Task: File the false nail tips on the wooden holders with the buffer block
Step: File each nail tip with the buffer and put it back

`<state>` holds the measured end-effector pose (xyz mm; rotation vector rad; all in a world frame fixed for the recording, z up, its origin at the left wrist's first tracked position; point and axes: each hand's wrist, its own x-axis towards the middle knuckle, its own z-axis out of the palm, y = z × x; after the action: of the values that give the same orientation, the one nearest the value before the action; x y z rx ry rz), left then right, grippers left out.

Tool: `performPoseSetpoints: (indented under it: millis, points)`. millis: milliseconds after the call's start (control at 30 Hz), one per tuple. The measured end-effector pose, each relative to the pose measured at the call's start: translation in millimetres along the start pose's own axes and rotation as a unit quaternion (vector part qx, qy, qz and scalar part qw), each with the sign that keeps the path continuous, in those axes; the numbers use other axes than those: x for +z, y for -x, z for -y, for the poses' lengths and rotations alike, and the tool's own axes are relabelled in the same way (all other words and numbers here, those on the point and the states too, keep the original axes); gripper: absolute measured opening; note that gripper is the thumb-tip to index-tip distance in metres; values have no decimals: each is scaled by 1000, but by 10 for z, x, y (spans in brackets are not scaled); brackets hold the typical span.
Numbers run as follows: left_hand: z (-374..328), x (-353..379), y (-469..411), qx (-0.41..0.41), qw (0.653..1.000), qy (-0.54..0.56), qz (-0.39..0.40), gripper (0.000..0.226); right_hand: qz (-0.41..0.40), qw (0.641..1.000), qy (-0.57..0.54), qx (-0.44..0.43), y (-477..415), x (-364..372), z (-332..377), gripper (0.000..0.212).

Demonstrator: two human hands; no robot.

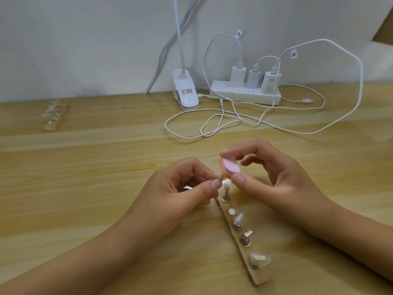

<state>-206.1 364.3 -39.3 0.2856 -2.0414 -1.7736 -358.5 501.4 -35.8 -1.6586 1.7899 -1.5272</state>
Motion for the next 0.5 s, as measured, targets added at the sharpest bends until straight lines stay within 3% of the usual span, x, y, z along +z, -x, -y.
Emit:
performPoseSetpoints:
  millis: [133,233,367,500]
  points:
    - [-14,6,8,19,1000,-13,15,4,24,999,15,-46,35,17,31,31]
    - [8,-4,5,-6,1000,-1,-6,1,-3,1000,1,1,10,-3,13,30]
    - [-9,5,19,-1,1000,-8,0,8,13,999,9,-38,42,16,39,31]
    - [-10,12,7,-18,999,12,-23,5,-10,1000,18,-6,22,9,14,30]
